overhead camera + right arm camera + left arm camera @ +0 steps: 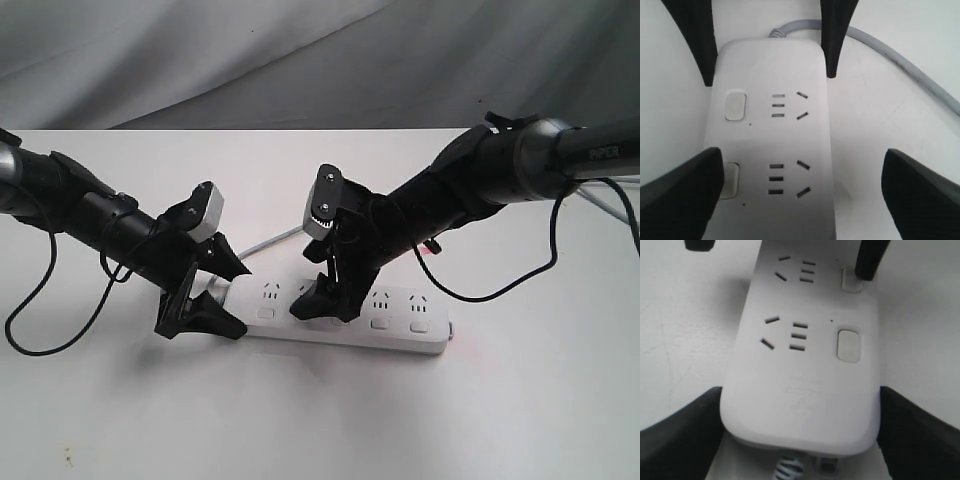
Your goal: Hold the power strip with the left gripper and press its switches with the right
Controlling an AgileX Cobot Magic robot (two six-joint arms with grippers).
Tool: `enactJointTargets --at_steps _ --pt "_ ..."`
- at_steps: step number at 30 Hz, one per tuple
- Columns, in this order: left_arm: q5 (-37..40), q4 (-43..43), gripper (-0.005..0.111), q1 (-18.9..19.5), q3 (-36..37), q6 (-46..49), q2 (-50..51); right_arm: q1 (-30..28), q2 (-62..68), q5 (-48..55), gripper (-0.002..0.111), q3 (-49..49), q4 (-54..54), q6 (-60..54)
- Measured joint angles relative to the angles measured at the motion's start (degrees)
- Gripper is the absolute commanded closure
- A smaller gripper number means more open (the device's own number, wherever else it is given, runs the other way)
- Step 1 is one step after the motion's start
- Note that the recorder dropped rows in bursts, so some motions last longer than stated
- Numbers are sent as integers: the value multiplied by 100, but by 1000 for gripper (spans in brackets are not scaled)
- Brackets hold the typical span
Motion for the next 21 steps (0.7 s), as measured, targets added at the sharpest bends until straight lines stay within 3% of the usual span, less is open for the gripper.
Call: enactJointTargets --at_steps 21 --pt "0 0 66 0 0 0 0 0 174 -169 30 -54 49 323"
